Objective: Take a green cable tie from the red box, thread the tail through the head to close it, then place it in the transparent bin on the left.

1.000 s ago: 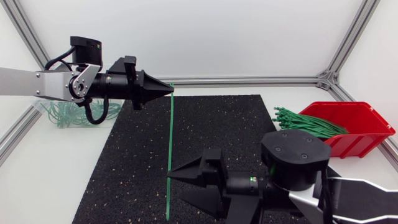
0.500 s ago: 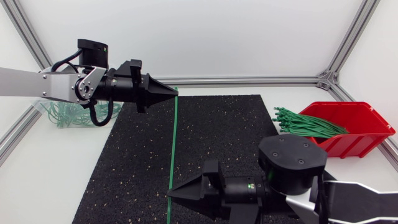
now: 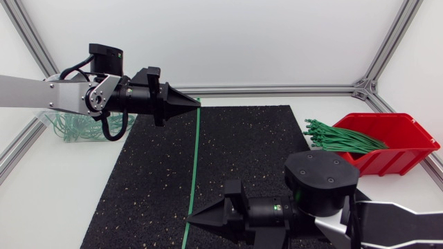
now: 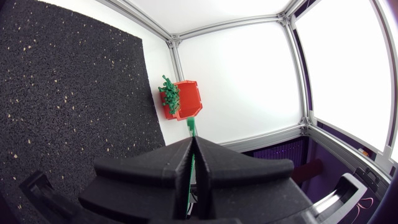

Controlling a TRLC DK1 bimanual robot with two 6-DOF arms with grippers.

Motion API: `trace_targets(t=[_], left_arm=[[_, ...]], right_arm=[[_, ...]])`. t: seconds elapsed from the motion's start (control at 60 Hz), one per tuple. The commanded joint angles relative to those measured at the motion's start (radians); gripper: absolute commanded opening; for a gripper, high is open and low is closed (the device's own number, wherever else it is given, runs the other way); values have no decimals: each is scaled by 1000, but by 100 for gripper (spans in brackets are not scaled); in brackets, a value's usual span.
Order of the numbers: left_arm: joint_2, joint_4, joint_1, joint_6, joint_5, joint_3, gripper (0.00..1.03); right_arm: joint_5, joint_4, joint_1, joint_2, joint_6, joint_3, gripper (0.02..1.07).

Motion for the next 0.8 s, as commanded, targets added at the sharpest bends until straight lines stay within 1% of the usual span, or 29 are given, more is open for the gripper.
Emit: trace_targets(t=[0.0, 0.05, 0.1, 0.167, 0.233, 0.367, 0.433, 0.467, 0.5, 0.517, 0.6, 0.65, 0.717, 0.783], left_arm=[[8, -6, -2, 17, 7, 16, 4], [2, -6, -4, 28, 6, 9, 4], [-10, -3, -4, 42, 1, -4, 4], [-36, 8, -4, 51, -5, -22, 4], [-65, 23, -6, 63, -19, -47, 4], [-118, 48, -12, 69, -29, -87, 4], [-139, 51, -13, 69, -36, -97, 4], [-150, 51, -16, 68, -37, -102, 4], [-157, 51, -18, 68, -39, -105, 4], [-162, 51, -21, 68, -40, -110, 4], [-177, 51, -33, 69, -49, -122, 4], [-188, 52, -39, 69, -57, -130, 4], [-205, 54, -44, 71, -62, -139, 4], [-234, 52, -45, 73, -69, -149, 4]], right_arm=[[-21, 14, -6, 1, -21, -21, 8], [-48, 14, -21, -2, 8, -17, 8], [-74, 11, -37, -2, 79, -5, 8], [-116, 11, -63, -7, 220, 13, 8], [-134, 3, -90, -16, 370, 42, 8], [-126, -117, -126, -21, 439, 81, 8], [-131, -154, -129, -22, 515, 95, 8], [-160, -183, -138, -30, 605, 113, 8], [-237, -193, -172, -39, 735, 133, 8], [-268, -192, -198, -41, 766, 139, 8], [-286, -178, -224, -56, 831, 147, 8], [-321, -173, -251, -59, 887, 147, 8], [-344, -167, -259, -60, 924, 134, 8], [-375, -167, -267, -71, 1021, 136, 8]])
